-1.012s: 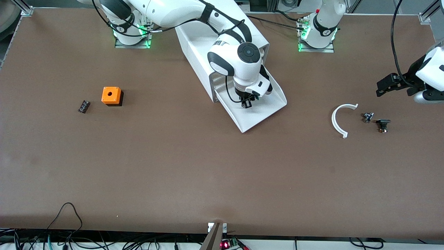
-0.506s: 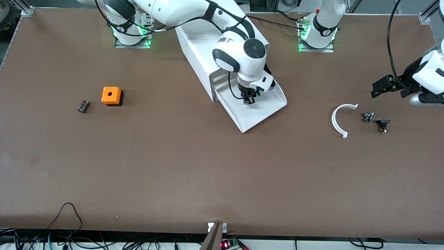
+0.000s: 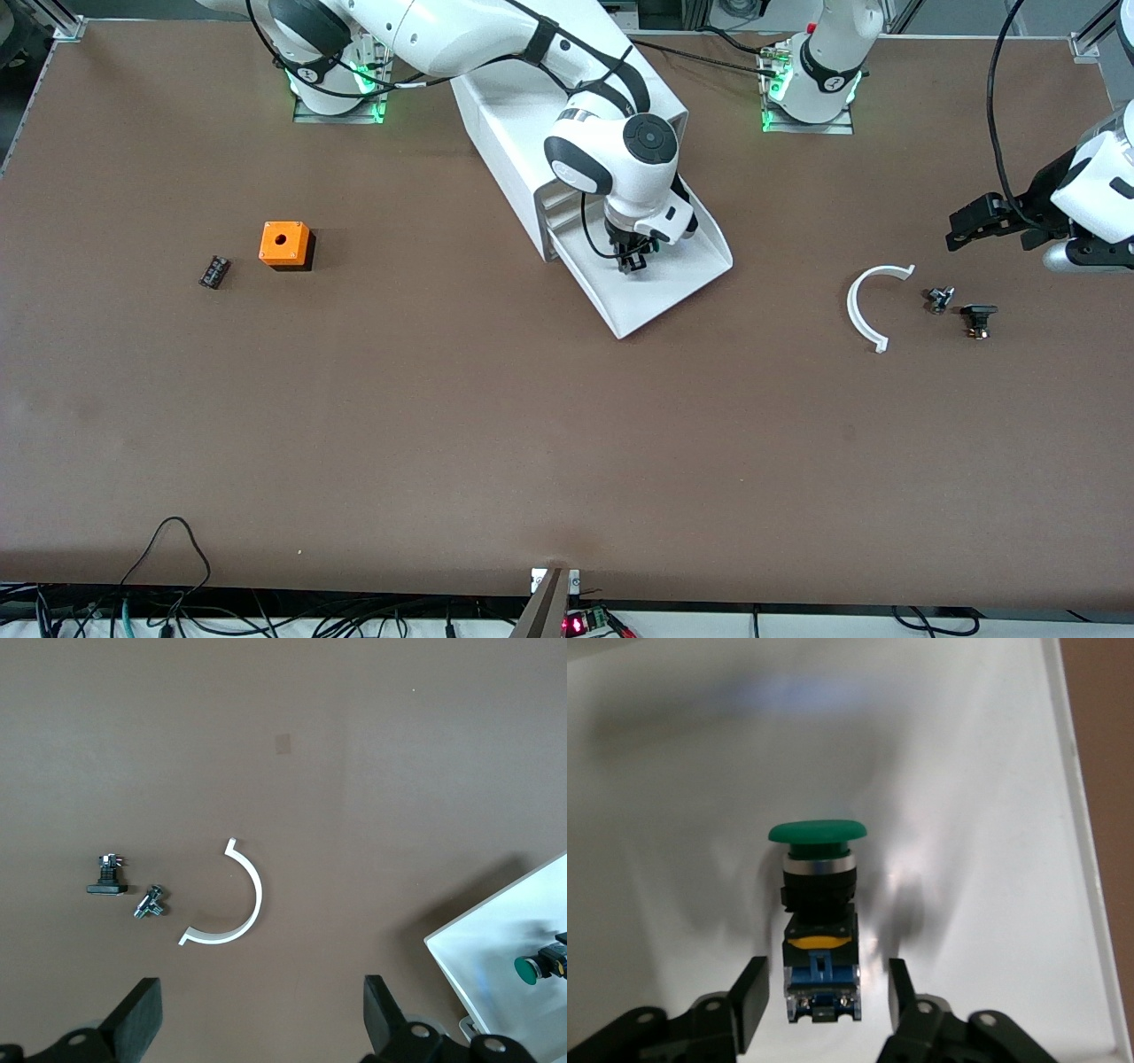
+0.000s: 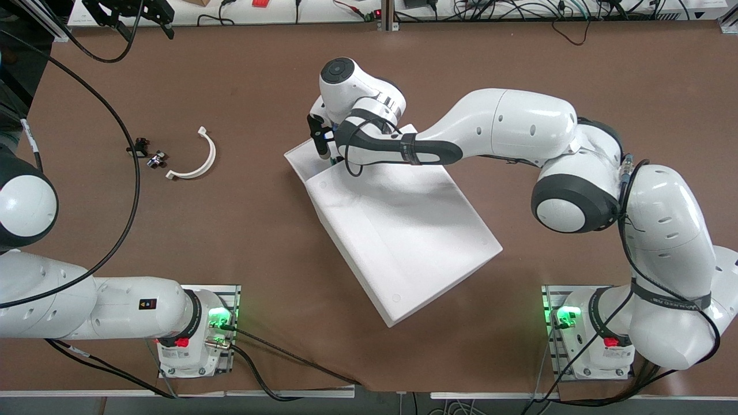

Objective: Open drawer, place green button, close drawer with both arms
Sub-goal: 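Open the right gripper and lift away while the left gripper approaches the drawer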

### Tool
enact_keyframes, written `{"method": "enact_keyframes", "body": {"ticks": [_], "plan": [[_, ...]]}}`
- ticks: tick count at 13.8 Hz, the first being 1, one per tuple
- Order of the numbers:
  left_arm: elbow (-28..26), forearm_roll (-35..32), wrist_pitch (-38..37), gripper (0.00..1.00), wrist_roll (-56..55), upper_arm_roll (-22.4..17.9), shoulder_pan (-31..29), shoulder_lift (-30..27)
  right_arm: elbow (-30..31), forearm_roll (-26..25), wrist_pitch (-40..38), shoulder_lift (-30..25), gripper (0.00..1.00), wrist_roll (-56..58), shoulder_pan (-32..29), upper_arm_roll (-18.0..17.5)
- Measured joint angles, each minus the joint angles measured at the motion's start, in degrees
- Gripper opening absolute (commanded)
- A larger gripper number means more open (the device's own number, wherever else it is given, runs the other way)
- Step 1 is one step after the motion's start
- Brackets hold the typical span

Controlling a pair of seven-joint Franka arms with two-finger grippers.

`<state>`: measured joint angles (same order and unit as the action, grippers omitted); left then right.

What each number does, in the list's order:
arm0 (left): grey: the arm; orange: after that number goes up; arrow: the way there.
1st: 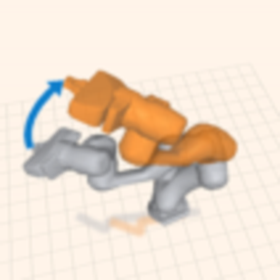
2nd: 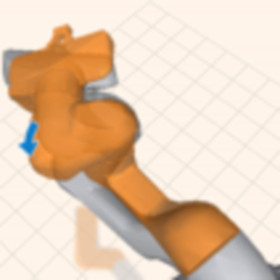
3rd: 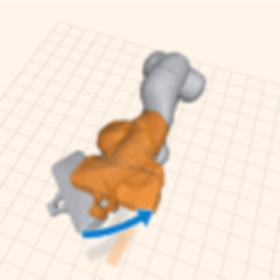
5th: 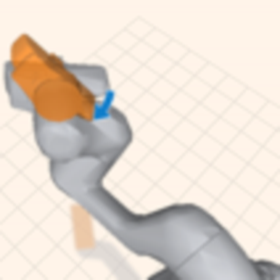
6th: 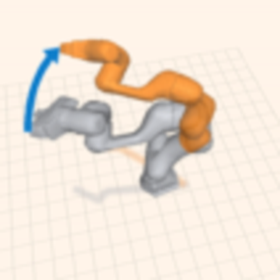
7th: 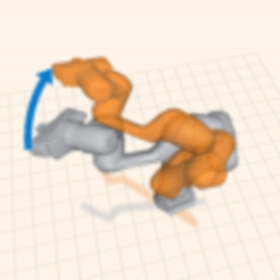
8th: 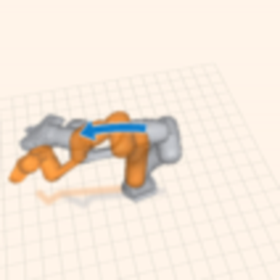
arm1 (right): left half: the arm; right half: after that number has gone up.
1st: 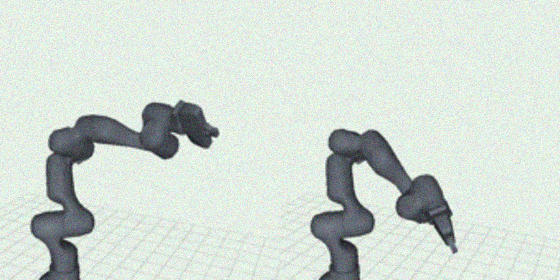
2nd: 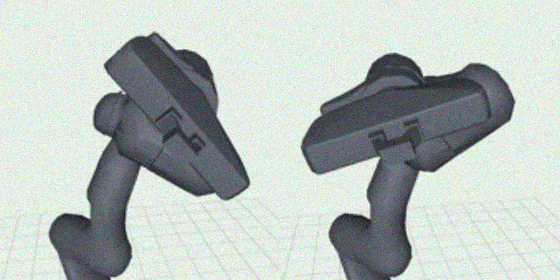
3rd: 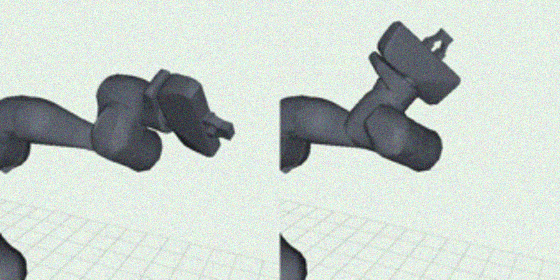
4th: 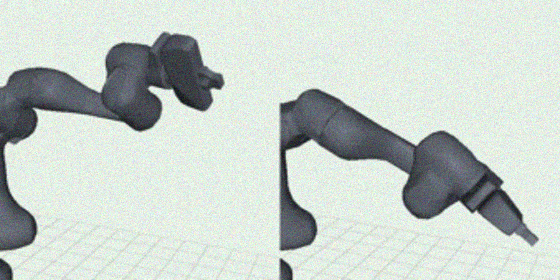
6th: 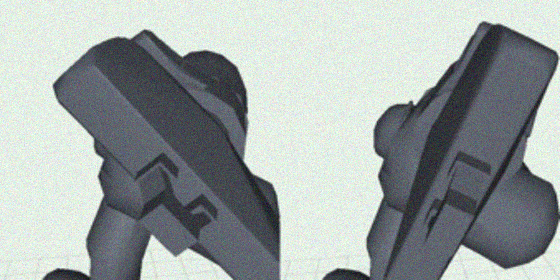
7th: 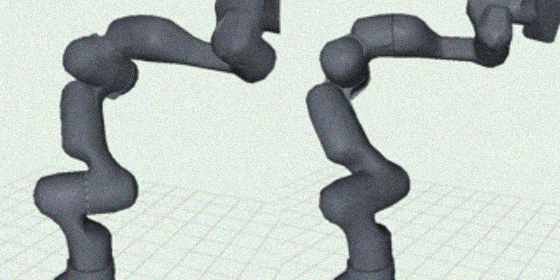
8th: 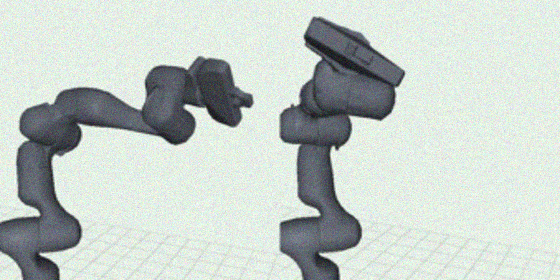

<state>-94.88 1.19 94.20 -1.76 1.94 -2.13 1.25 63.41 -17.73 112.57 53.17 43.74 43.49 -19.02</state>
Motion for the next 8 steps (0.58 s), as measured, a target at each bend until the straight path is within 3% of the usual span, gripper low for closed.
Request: {"method": "enact_keyframes", "body": {"ticks": [4,8], "plan": [[-0.53,2.45,1.99,1.00,-0.04,0.20,0.29,1.52,-3.05,-0.03,0.12,-1.08,1.00,-8.71,-0.63,0.13],[-9.20,5.31,18.46,1.00,-2.79,3.02,1.71,6.44,-5.22,-0.03,0.12,-4.12,1.00,-12.45,-5.44,0.47]]}}
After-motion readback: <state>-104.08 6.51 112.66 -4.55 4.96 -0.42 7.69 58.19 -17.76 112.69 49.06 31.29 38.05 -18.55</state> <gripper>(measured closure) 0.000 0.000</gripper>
